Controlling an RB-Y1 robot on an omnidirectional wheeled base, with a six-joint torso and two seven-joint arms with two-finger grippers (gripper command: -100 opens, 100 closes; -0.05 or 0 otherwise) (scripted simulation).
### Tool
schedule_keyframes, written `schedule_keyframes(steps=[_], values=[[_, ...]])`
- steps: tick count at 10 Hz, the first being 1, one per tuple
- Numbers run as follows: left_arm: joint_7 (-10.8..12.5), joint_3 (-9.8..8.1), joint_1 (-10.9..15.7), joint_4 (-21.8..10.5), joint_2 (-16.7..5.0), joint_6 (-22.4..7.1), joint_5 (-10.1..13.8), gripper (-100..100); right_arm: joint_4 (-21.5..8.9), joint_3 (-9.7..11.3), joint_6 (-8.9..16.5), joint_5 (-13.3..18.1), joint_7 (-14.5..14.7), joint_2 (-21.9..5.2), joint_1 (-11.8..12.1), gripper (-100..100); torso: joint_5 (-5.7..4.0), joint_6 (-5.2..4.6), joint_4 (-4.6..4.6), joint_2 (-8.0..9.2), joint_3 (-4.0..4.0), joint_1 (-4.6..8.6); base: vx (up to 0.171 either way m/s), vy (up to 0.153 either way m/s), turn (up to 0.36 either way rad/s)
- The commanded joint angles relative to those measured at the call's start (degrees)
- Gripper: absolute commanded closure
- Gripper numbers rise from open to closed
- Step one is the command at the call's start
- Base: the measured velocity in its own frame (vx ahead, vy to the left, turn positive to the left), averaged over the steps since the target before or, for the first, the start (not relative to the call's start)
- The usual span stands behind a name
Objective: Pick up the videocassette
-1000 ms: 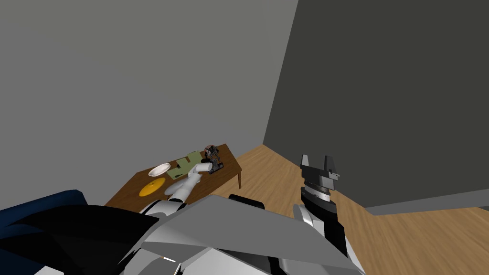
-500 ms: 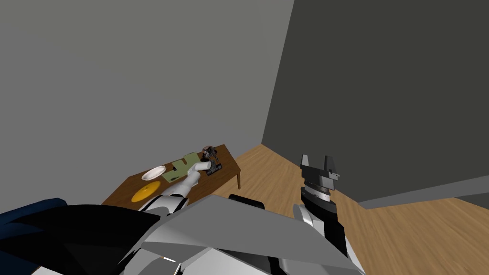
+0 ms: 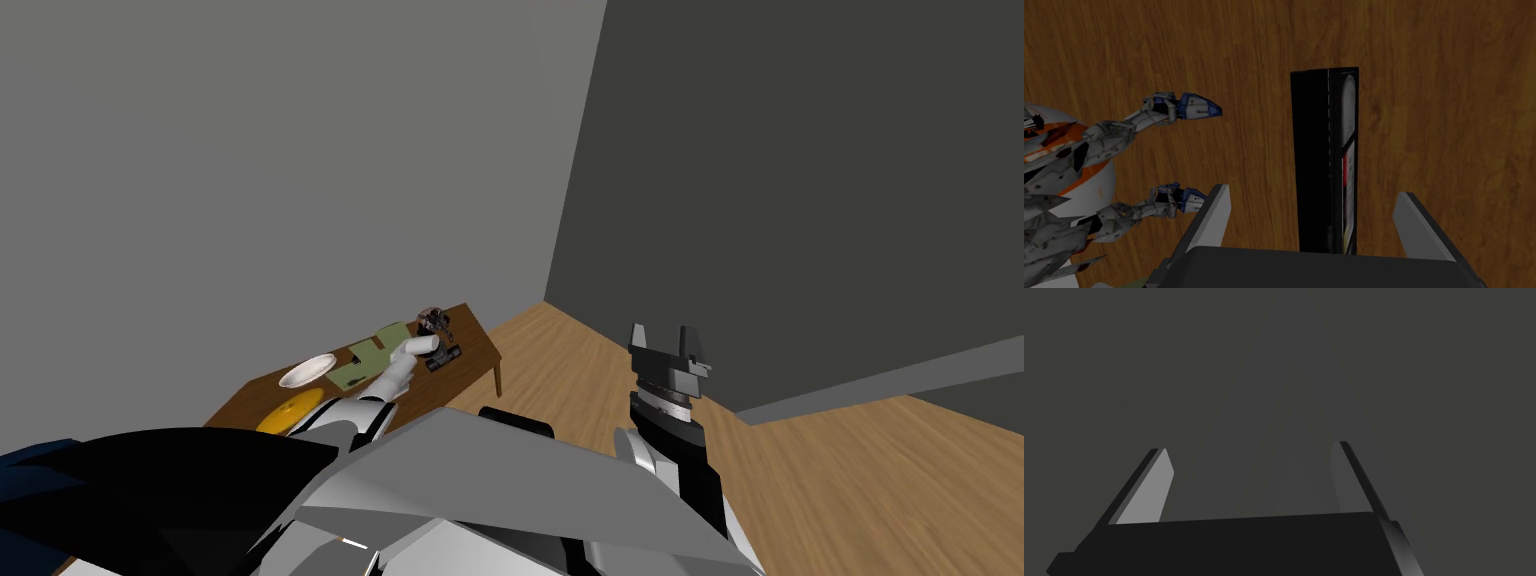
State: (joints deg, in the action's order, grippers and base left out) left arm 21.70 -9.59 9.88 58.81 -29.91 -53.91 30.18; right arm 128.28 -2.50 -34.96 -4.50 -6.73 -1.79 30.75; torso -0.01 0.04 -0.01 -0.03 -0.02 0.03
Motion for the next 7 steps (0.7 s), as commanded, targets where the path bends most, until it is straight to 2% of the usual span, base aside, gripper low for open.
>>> schedule_keyframes(steps=[1, 2, 3, 5, 6, 7], values=[[0.2, -0.16, 0.7, -1.9, -0.4, -1.7, 0.3, -100, 0.0, 0.0, 0.0, 0.0, 0.0, 0.0, 0.0, 0, 0.00, 0.00, 0.00, 0.00, 0.00, 0.00, 0.009, -0.001, -0.041], [0.5, -0.53, 1.9, -3.7, -1.4, -4.2, 0.9, -100, 0.0, 0.0, 0.0, 0.0, 0.0, 0.0, 0.0, 0, 0.01, 0.03, 0.00, 0.01, 0.00, 0.00, 0.010, -0.003, -0.064], [0.5, -0.53, 1.9, -4.3, -1.4, -4.2, 0.9, -100, 0.0, 0.0, 0.0, 0.0, 0.0, 0.0, 0.0, 0, 0.00, 0.01, 0.00, 0.01, 0.00, 0.00, 0.008, -0.001, -0.045], [1.1, -1.19, 4.0, -8.1, -3.3, -8.1, 2.1, -100, 0.0, 0.0, 0.0, 0.0, 0.0, 0.0, 0.0, 0, 0.00, 0.01, 0.00, 0.01, 0.01, 0.00, 0.010, -0.004, -0.091], [1.1, -1.19, 4.0, -8.4, -3.3, -8.7, 2.1, -100, 0.0, 0.0, 0.0, 0.0, 0.0, 0.0, 0.0, 0, 0.00, 0.01, 0.00, 0.00, 0.00, 0.01, 0.009, 0.000, -0.037], [1.4, -1.47, 4.9, -10.2, -4.3, -10.7, 2.6, -100, 0.0, 0.0, 0.0, 0.0, 0.0, 0.0, 0.0, 0, 0.01, 0.03, 0.00, 0.01, 0.00, 0.00, 0.008, -0.001, -0.053]])
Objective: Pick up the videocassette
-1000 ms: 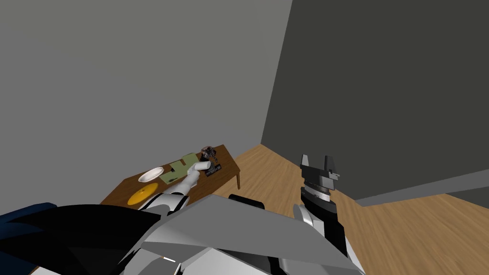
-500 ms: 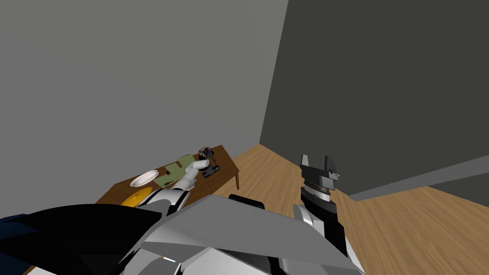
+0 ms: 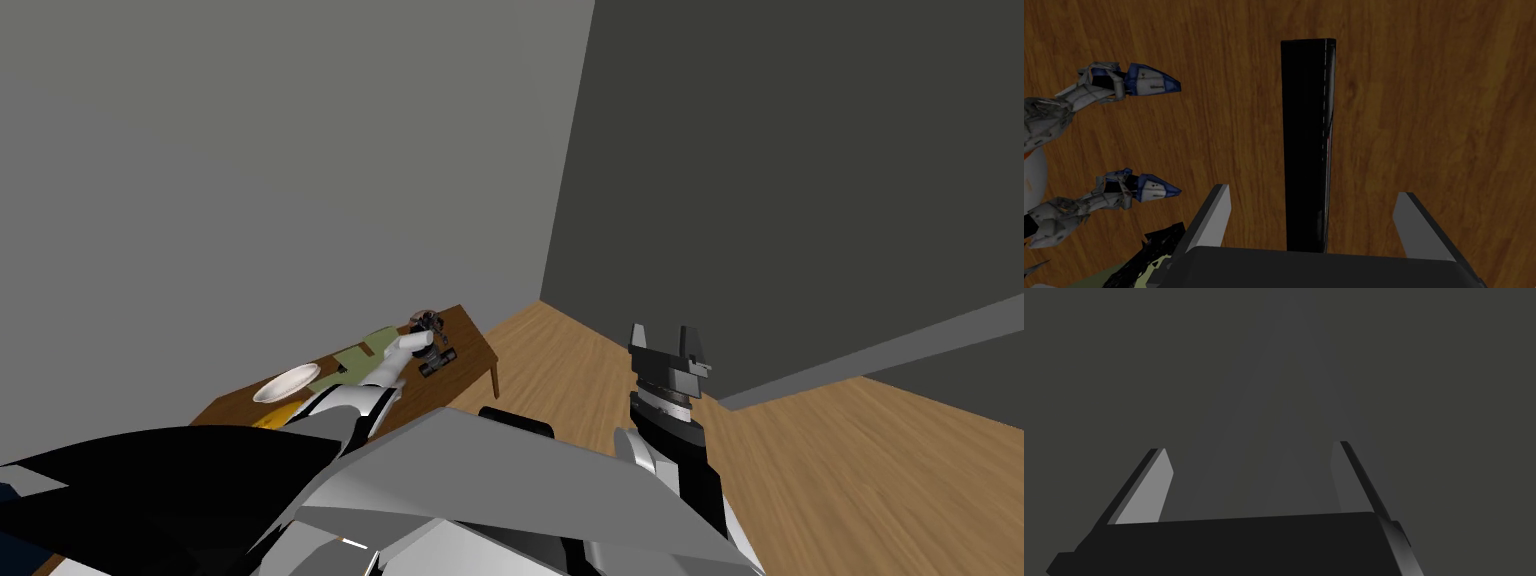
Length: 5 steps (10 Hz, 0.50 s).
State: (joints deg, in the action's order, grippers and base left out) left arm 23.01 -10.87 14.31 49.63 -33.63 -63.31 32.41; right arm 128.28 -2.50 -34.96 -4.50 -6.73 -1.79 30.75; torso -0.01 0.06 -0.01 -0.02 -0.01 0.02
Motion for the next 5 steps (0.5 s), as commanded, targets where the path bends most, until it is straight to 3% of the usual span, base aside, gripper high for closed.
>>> schedule_keyframes(steps=[1, 5], values=[[0.3, -0.43, 1.3, -2.5, -1.5, -2.9, 0.8, -100, 0.0, 0.0, 0.0, 0.0, 0.0, 0.0, 0.0, 0, 0.00, 0.00, 0.00, 0.00, 0.00, 0.00, 0.010, -0.002, -0.090], [0.8, -0.94, 2.9, -5.6, -3.5, -6.5, 1.7, -100, 0.0, 0.0, 0.0, 0.0, 0.0, 0.0, 0.0, 0, 0.00, 0.00, 0.00, 0.01, 0.01, 0.00, 0.006, -0.001, -0.045]])
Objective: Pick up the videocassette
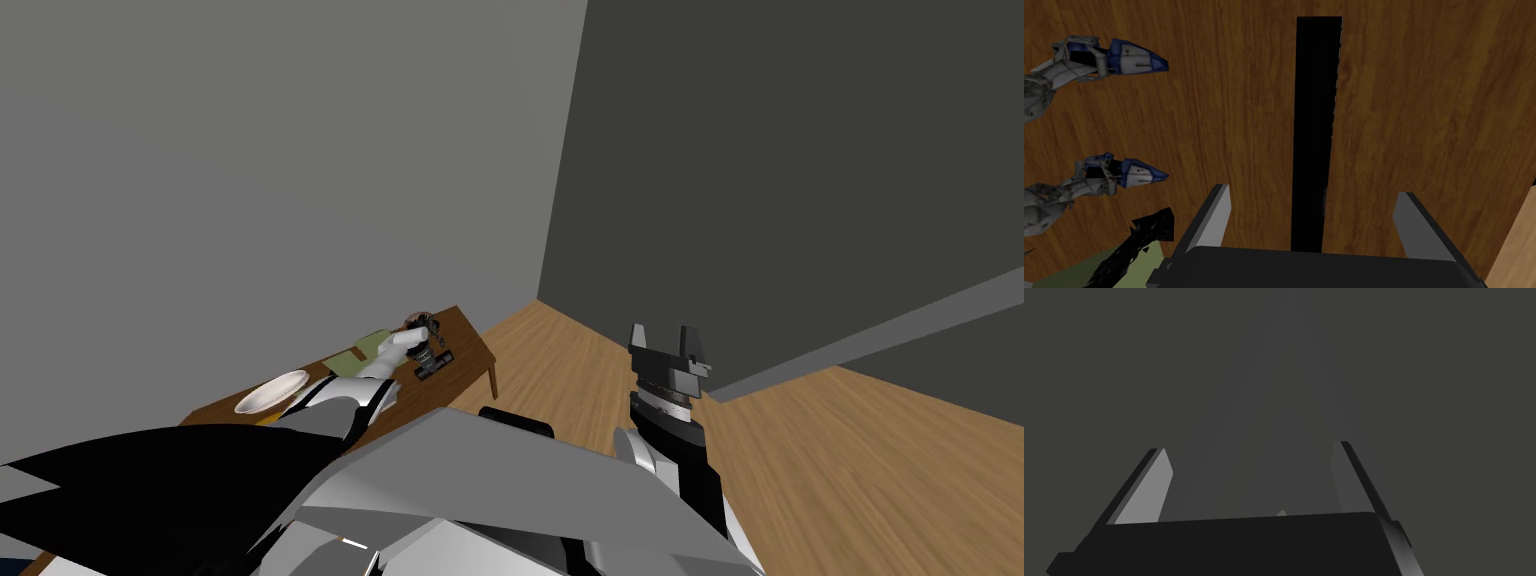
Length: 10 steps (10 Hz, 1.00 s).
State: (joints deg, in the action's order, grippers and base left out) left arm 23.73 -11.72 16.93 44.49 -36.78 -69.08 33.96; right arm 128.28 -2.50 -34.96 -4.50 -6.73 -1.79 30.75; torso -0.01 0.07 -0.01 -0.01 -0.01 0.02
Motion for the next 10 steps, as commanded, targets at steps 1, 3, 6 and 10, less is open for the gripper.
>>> schedule_keyframes(steps=[1, 3, 6, 10], values=[[0.2, -0.21, 0.7, -1.3, -1.0, -1.7, 0.4, -100, 0.0, 0.0, 0.0, 0.0, 0.0, 0.0, 0.0, 0, 0.00, 0.00, 0.00, 0.00, 0.00, 0.00, 0.008, 0.002, -0.033], [0.1, -0.10, 0.7, -1.2, -0.6, -1.0, 0.2, 0, 0.0, 0.0, 0.0, 0.0, 0.0, 0.0, 0.0, 0, 0.01, 0.01, 0.00, 0.01, 0.00, 0.00, 0.000, 0.000, 0.000], [-0.6, -0.09, 0.0, -3.4, 1.6, 2.6, -0.8, -100, 0.0, 0.0, 0.0, 0.0, 0.0, 0.0, 0.0, 0, 0.03, 0.01, -0.02, -0.06, -0.04, -0.11, 0.029, 0.028, 0.009], [-0.7, -0.16, -0.2, -2.8, 1.2, 1.9, -0.5, 100, 0.0, 0.0, 0.0, 0.0, 0.0, 0.0, 0.0, 0, 0.02, 0.01, -0.01, -0.03, -0.02, -0.06, 0.005, 0.003, 0.000]])
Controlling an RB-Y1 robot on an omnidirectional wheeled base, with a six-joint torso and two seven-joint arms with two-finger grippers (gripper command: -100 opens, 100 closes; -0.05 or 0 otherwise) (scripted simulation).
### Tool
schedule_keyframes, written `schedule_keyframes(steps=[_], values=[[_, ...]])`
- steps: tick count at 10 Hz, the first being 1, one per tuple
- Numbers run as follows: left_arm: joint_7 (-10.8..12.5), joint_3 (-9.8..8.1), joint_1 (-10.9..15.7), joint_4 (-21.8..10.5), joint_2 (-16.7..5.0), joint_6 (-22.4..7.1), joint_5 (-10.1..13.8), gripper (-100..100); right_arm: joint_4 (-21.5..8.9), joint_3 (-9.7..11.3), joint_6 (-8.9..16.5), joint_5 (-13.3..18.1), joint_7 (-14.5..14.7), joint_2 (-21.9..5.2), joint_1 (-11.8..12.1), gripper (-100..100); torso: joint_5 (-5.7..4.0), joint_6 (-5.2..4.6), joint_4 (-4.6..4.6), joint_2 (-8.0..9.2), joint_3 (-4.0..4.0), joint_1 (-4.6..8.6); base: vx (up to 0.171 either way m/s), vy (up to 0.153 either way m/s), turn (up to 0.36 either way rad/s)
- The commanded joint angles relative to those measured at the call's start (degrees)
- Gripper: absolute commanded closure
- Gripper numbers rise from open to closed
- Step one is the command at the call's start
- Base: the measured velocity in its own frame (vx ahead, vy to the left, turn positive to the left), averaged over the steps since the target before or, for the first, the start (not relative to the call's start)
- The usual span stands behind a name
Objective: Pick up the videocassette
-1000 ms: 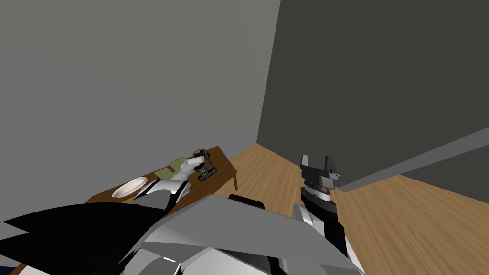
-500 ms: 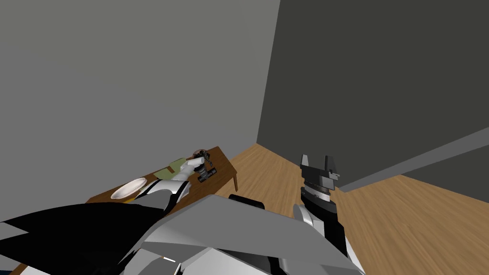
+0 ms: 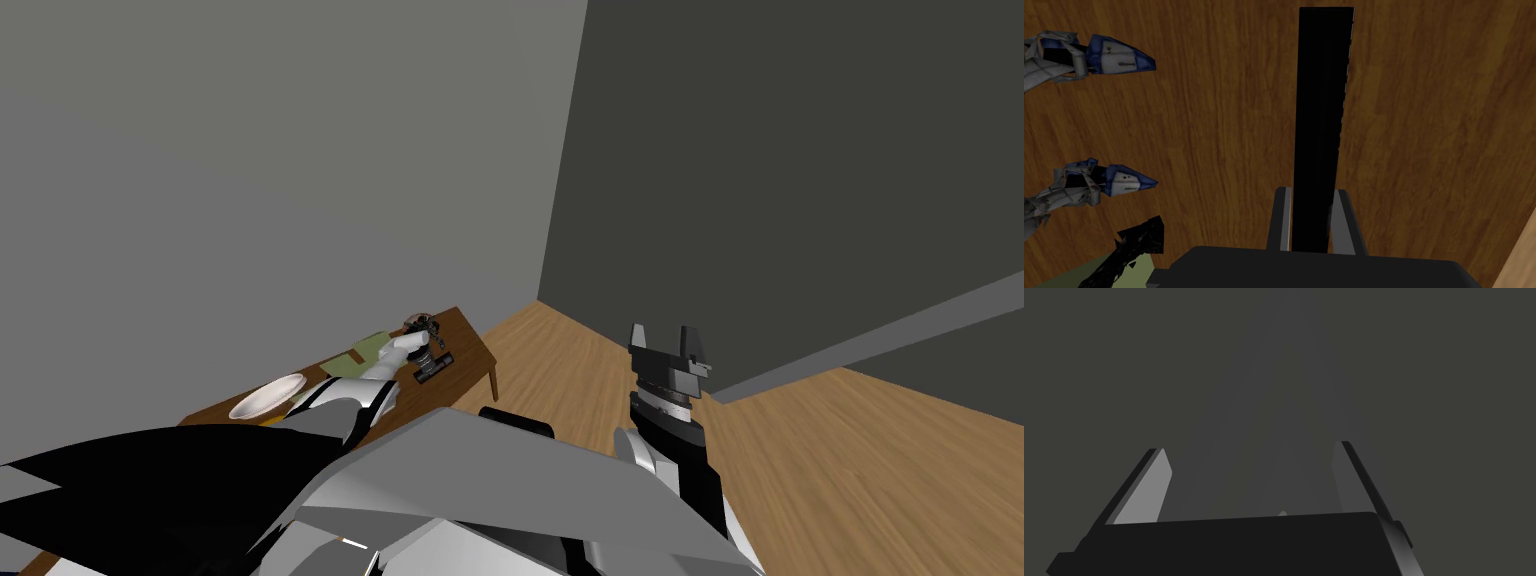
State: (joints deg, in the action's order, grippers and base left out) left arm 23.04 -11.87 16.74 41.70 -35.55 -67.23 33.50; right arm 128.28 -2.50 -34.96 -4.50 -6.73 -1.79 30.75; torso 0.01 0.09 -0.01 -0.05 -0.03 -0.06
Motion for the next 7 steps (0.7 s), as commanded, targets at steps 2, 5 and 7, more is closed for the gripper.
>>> schedule_keyframes(steps=[2, 5, 7], values=[[0.0, 0.00, 0.0, 0.0, 0.0, 0.0, 0.0, 100, 0.0, 0.0, 0.0, 0.0, 0.0, 0.0, 0.0, 0, -0.01, 0.00, 0.01, 0.00, 0.00, 0.00, 0.000, 0.000, 0.000], [0.7, 0.06, 0.9, 1.6, -1.8, -2.8, 0.7, 100, 0.0, 0.0, 0.0, 0.0, 0.0, 0.0, 0.0, 0, -0.07, -0.01, 0.04, 0.04, 0.04, 0.07, -0.022, -0.024, -0.007], [0.9, 0.00, 0.1, 2.1, -1.3, -2.4, 0.5, 0, 0.0, 0.0, 0.0, 0.0, 0.0, 0.0, 0.0, 0, -0.07, 0.00, 0.04, 0.10, 0.07, 0.11, -0.011, -0.010, -0.001]])
